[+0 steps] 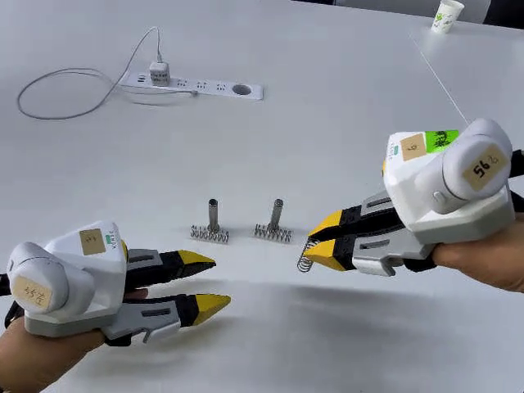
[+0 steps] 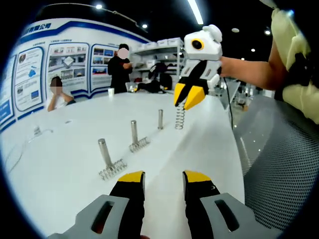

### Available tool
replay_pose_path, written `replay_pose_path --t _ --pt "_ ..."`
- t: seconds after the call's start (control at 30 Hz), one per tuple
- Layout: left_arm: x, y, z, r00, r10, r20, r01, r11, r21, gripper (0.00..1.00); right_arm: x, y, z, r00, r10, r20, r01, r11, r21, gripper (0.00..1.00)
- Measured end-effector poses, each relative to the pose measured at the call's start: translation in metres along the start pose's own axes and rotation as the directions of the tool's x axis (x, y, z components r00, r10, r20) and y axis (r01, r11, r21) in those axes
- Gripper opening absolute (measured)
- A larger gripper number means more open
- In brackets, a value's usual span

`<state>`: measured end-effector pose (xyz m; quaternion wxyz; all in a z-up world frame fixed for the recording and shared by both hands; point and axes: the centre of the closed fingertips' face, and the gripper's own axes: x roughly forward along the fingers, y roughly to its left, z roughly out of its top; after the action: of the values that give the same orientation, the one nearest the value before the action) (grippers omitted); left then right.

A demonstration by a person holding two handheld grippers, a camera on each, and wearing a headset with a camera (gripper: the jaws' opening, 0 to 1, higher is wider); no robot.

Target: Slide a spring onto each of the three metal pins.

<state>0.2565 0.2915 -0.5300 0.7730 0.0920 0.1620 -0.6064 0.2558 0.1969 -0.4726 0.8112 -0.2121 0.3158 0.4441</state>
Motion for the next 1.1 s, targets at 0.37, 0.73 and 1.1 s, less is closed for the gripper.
replay_pose_path --t 0.37,0.73,1.1 --pt "-0.009 0.008 -0.002 0.9989 0.048 0.004 -0.048 0.999 -0.026 0.34 -0.016 -0.021 -0.002 0.9982 -0.06 0.008 0.06 0.998 0.026 0.12" --pt "-0.012 0.011 -0.004 0.998 0.064 0.001 -0.063 0.997 -0.037 0.36 -0.039 -0.05 -0.004 0.9893 -0.145 0.013 0.144 0.988 0.045 0.12" --pt "-0.012 0.013 -0.005 0.9978 0.066 -0.001 -0.066 0.997 -0.042 0.37 -0.046 -0.076 -0.01 0.9751 -0.222 -0.003 0.221 0.973 0.064 0.12"
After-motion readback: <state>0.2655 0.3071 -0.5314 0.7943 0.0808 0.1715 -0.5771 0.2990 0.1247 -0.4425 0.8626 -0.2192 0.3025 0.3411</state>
